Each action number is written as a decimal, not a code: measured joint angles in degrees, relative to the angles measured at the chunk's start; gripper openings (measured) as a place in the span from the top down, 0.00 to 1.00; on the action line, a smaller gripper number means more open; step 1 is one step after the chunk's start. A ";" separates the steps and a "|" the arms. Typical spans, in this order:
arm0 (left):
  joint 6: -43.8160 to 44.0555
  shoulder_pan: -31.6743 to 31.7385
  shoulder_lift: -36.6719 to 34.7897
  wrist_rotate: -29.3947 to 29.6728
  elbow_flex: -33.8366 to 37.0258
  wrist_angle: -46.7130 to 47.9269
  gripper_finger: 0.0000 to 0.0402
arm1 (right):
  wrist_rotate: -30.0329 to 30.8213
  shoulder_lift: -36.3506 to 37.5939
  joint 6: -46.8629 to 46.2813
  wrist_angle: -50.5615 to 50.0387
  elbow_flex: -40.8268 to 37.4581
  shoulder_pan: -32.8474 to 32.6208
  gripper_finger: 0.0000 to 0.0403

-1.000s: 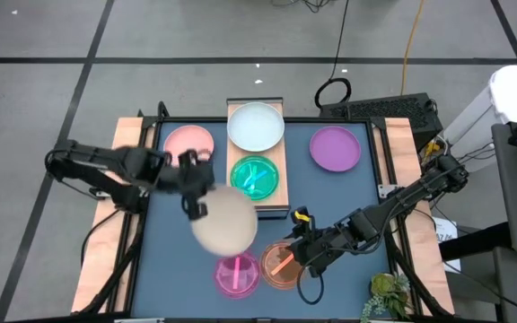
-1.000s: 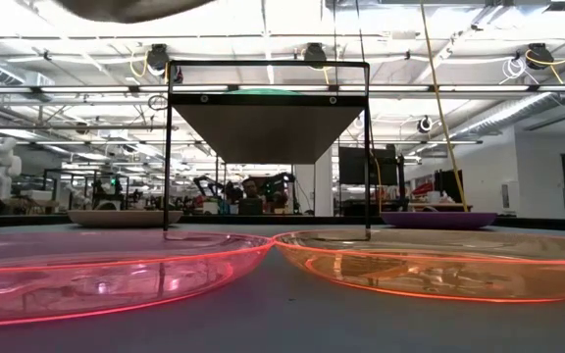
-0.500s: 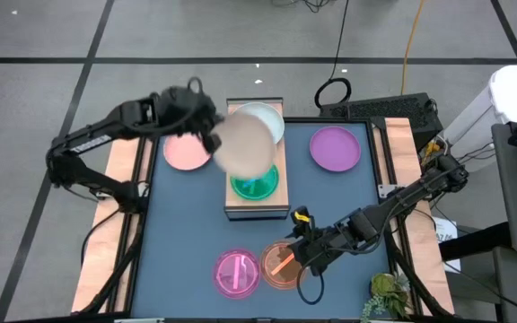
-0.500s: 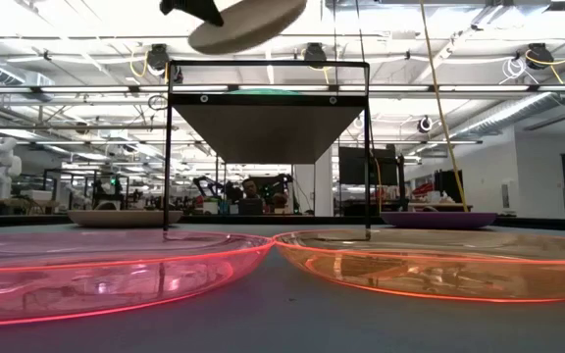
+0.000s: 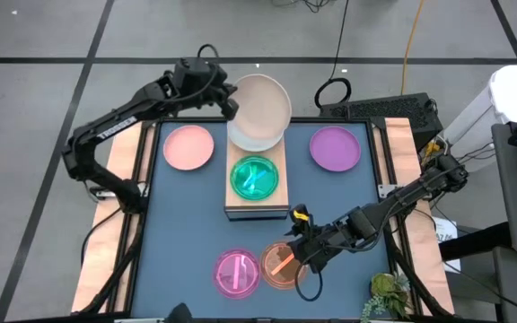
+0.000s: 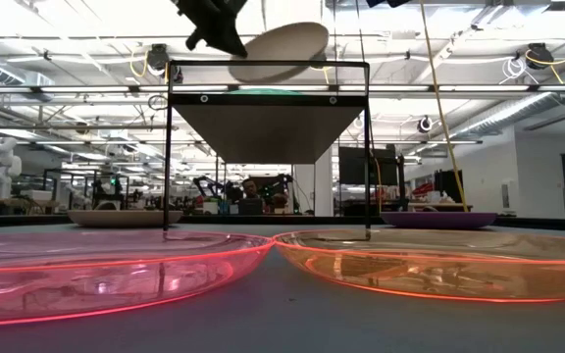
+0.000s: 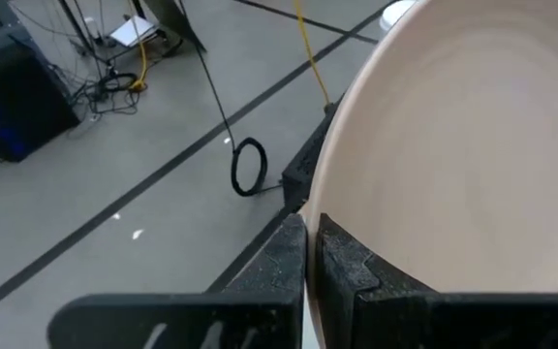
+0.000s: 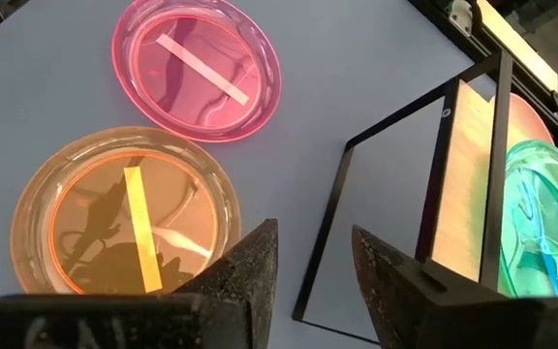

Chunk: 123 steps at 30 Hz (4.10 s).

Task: Place and stack plates onto a shelf
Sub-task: Stack the brown plate on top of the gray plate on the shelf, then stack the orange plate on top of the blue plate on the shelf

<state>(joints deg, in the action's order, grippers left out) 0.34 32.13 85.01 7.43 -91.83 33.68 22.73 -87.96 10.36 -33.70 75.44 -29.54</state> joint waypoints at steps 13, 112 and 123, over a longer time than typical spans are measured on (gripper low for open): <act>4.44 2.76 0.93 4.38 0.02 -5.11 0.98 | -0.02 0.00 -0.66 -0.87 0.00 -0.02 0.71; 0.55 -2.64 7.68 3.10 0.05 13.16 0.80 | -0.34 0.01 -6.68 -2.47 0.00 -0.20 0.71; -1.86 -11.10 -5.02 1.86 16.07 6.47 0.80 | -0.38 0.02 -11.54 -5.03 0.00 -0.20 0.71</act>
<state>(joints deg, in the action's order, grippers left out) -1.52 21.03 79.98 9.29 -75.76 40.15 22.35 -87.94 -1.18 -38.73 75.44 -29.74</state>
